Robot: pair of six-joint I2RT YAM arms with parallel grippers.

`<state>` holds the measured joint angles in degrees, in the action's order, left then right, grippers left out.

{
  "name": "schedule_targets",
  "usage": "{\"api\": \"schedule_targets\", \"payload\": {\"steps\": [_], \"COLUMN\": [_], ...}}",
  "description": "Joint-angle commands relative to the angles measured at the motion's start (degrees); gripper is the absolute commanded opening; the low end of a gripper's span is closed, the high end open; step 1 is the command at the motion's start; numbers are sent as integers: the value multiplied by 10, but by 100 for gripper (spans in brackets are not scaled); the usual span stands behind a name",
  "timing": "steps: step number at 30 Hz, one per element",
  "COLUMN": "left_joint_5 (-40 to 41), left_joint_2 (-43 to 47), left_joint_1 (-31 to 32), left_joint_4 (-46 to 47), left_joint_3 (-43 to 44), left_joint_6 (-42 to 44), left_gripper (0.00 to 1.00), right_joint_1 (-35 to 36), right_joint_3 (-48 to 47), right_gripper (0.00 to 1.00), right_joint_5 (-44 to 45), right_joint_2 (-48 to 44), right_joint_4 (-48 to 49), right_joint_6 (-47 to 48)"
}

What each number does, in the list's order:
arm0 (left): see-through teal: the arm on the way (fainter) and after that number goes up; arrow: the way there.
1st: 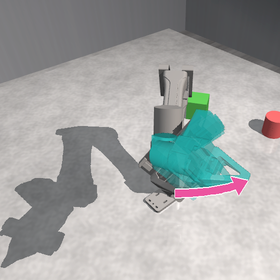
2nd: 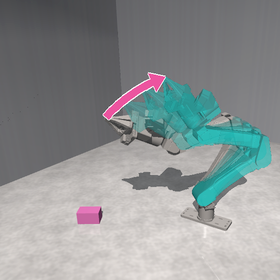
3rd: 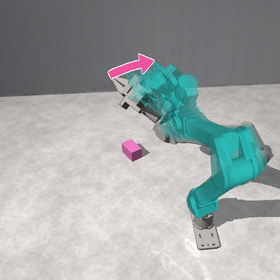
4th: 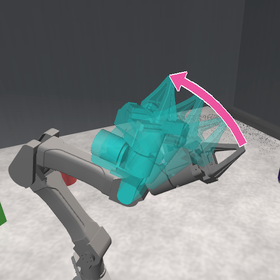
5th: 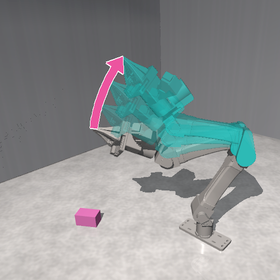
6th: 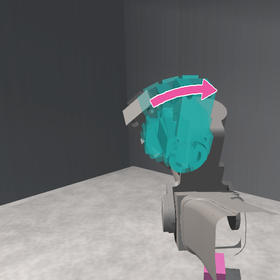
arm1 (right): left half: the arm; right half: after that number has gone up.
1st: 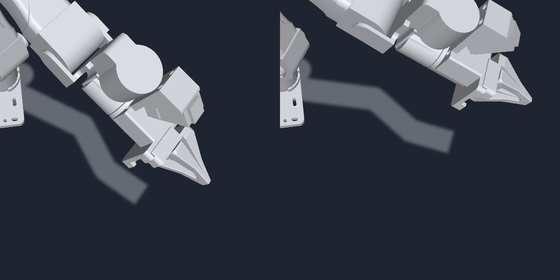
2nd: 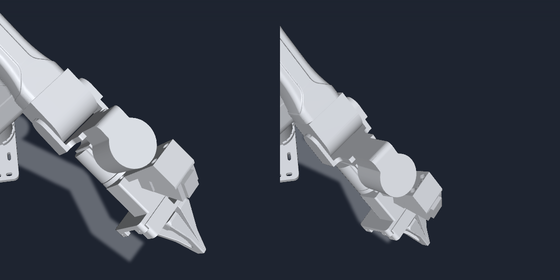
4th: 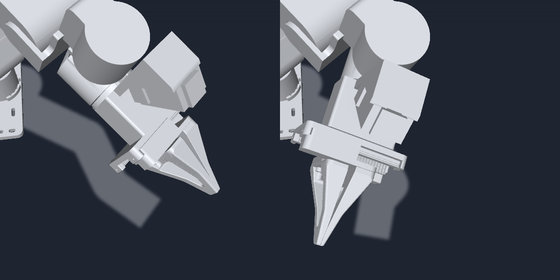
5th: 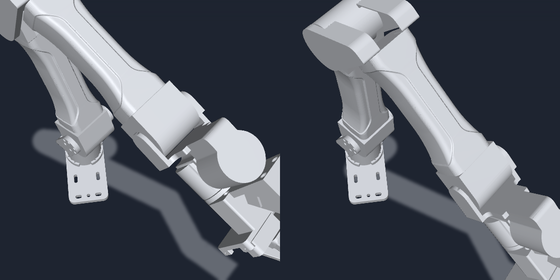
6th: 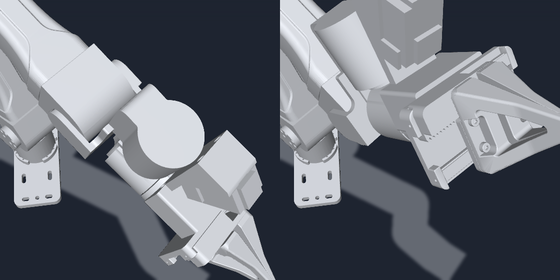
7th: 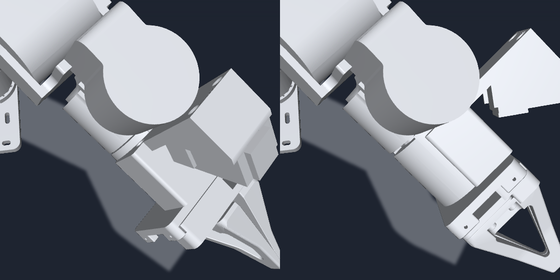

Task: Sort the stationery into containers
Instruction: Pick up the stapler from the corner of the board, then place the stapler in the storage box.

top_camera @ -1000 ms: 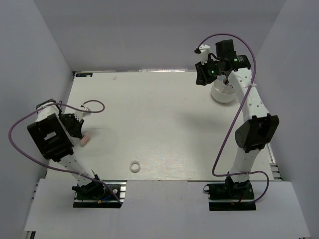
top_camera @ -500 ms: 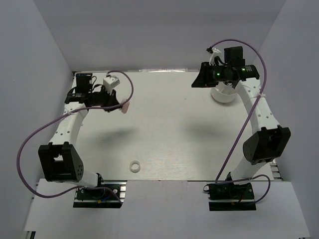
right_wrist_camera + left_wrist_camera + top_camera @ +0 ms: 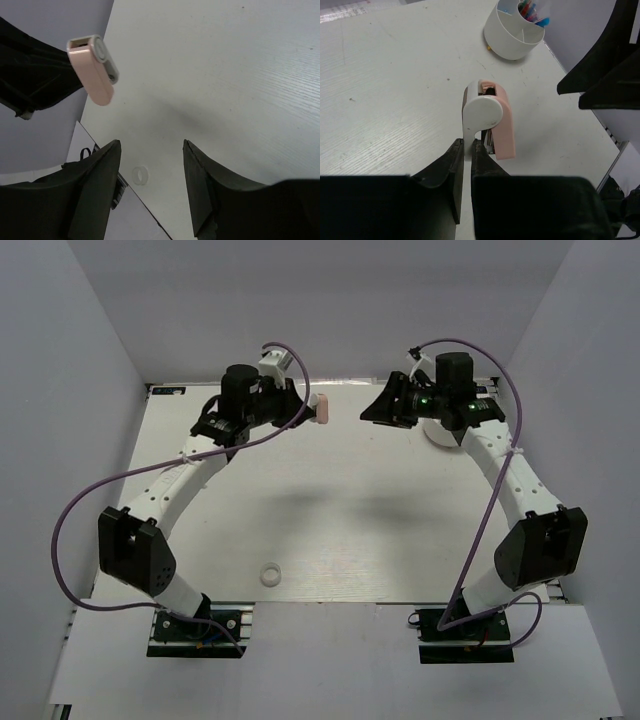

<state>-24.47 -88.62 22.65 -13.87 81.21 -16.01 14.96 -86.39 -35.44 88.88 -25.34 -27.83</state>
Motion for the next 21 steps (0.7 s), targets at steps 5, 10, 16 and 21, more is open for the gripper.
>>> {"api": "schedule_targets", "payload": {"steps": [5, 10, 16, 21], "left_joint_5": [107, 107, 100, 87], "left_joint_2": [-5, 0, 9, 7], "left_joint_1": [46, 56, 56, 56], "left_joint_4": [-5, -6, -2, 6], "left_joint_3": [3, -10, -21, -27], "left_joint_6": [-14, -8, -6, -14], "left_gripper": [0, 0, 0, 0], "right_joint_1": [64, 118, 133, 140], "right_joint_3": [-62, -88, -80, -83], "right_gripper": [58, 59, 64, 65], "right_joint_5": [67, 103, 122, 116], "right_joint_2": [29, 69, 89, 99], "right_joint_4": [34, 26, 16, 25], "right_joint_6": [14, 31, 22, 22]}}
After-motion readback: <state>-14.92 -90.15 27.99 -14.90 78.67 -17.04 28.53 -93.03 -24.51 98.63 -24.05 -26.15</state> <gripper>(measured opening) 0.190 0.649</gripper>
